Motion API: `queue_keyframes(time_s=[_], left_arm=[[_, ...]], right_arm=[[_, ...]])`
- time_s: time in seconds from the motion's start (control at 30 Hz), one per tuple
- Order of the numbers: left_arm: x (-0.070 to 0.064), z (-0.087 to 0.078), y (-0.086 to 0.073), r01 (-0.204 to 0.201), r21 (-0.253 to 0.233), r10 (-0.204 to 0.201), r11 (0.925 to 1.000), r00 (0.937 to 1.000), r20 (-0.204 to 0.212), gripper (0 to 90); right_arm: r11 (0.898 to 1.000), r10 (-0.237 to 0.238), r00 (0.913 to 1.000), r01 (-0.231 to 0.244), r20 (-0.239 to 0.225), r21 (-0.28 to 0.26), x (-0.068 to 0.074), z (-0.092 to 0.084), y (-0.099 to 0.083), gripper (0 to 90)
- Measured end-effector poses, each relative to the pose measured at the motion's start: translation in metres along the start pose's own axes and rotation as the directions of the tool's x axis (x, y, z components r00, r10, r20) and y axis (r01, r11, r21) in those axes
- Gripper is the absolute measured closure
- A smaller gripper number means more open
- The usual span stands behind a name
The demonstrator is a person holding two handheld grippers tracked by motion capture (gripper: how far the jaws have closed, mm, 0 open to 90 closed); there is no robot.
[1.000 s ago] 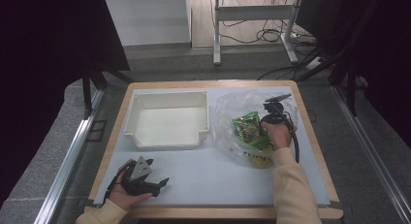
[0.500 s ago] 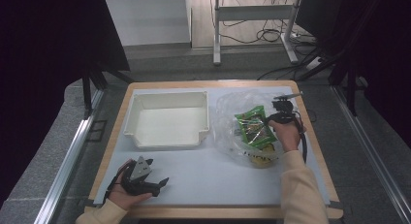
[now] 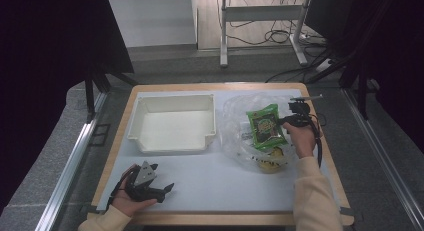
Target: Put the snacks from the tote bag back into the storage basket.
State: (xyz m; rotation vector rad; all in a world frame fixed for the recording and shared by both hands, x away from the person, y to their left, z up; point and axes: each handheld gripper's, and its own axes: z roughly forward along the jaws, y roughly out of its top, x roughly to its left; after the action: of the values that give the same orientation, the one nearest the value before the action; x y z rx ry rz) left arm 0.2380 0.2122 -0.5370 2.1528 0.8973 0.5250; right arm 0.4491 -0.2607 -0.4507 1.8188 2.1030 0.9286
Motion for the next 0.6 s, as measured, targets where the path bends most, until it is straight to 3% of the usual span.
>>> queue_keyframes(time_s=[0.6], left_arm=[[0.0000, 0.0003, -0.0001, 0.001, 0.002, -0.001, 1.0000, 1.0000, -0.002, 12.6]], right_arm=[[0.998, 0.014, 0.9988, -0.018, -0.047, -0.068, -0.0059, -0.0106, 0.0007, 90.0]])
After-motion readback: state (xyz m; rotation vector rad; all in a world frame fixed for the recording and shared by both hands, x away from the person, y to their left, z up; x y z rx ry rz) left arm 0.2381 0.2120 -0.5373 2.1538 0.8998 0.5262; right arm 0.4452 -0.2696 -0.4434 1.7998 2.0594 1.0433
